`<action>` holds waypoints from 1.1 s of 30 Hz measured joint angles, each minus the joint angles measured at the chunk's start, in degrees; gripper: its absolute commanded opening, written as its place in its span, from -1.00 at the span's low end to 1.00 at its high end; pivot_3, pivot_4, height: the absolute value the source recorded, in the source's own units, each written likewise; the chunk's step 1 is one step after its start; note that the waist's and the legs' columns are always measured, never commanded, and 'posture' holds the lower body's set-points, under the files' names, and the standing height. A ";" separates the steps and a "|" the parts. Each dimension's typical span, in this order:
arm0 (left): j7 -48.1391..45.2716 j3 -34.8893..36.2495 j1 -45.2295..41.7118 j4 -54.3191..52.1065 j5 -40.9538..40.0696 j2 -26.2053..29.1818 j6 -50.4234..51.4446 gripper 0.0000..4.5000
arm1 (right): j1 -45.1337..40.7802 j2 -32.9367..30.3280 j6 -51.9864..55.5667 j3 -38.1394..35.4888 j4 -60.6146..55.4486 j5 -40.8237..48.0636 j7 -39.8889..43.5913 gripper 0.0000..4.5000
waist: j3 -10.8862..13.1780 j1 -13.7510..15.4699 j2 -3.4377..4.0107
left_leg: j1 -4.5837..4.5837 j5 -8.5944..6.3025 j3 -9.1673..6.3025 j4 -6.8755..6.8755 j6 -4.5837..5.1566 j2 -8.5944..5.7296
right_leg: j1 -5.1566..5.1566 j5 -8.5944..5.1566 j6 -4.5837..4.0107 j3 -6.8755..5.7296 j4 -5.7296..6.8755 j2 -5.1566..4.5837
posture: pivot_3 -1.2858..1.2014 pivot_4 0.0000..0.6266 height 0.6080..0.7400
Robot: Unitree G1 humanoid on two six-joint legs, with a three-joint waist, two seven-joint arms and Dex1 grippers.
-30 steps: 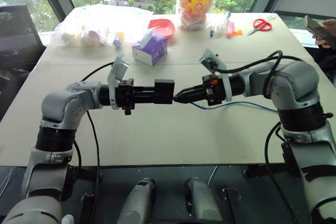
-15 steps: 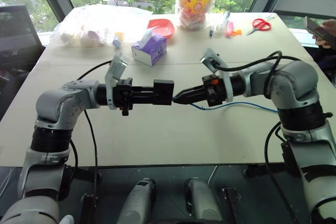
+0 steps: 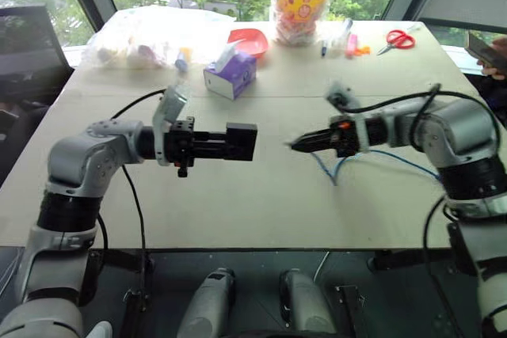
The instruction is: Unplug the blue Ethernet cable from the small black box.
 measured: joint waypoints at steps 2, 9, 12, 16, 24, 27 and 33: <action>-0.79 0.01 0.02 -0.05 0.02 0.12 -0.35 -0.79 | 0.29 -1.07 -1.67 -0.05 2.18 -1.25 1.22 -0.98 | 0.00 -0.37 0.00 | 0.01 -0.01 -0.01 -0.02 0.02 0.05 | -0.02 0.01 0.01 0.02 0.02 0.01 | 0.03 -0.52 1.00; 2.67 -1.87 0.69 3.77 8.89 -3.13 -11.44 -0.79 | -0.59 5.36 -12.99 -6.64 9.72 -9.49 -11.58 -0.98 | 0.00 -0.40 0.01 | 0.13 -0.01 0.02 0.01 0.02 0.11 | 0.02 0.05 -0.04 0.07 0.09 0.08 | 0.03 -0.52 1.00; 6.89 -4.47 0.66 8.57 16.54 -7.10 -21.39 -0.79 | -2.20 10.52 -15.84 -8.36 13.59 -12.79 -19.77 -0.98 | 0.00 -0.04 0.01 | 0.07 0.01 -0.01 0.01 0.02 0.05 | -0.02 0.13 0.06 0.10 0.08 0.05 | 0.03 -0.52 1.00; 12.72 -6.64 -0.53 17.79 24.67 -13.30 -33.02 -0.79 | -3.90 15.60 -15.95 -10.56 15.32 -15.37 -28.55 -0.42 | 0.00 0.23 0.00 | 0.03 0.01 -0.07 0.00 0.02 0.01 | -0.03 0.21 0.21 0.09 0.06 0.04 | 0.03 -0.52 1.00; 19.91 -8.29 -4.78 34.86 33.10 -21.99 -49.79 -0.79 | -3.02 18.40 -13.19 -13.35 14.26 -19.18 -39.23 0.99 | -0.01 -0.07 0.01 | 0.02 0.01 -0.01 -0.02 0.04 -0.04 | -0.05 0.28 0.32 0.08 0.11 0.04 | 0.03 -0.52 1.00; 21.57 -8.33 -5.38 38.66 34.59 -23.90 -52.25 -0.79 | -2.85 18.36 -9.98 -17.30 11.32 -18.51 -41.63 0.99 | 0.00 -0.18 0.01 | 0.03 0.01 -0.01 -0.01 0.04 -0.03 | -0.07 0.28 0.32 0.08 0.18 0.05 | 0.03 -0.52 1.00; 22.99 -8.29 -5.81 46.06 37.13 -24.87 -56.88 -0.79 | -0.73 18.08 -0.72 -23.86 -3.34 -15.37 -44.20 0.99 | -0.02 -0.20 0.03 | 0.07 0.01 -0.02 0.01 0.05 -0.01 | -0.07 0.28 0.33 0.06 0.29 0.08 | 0.03 -0.52 1.00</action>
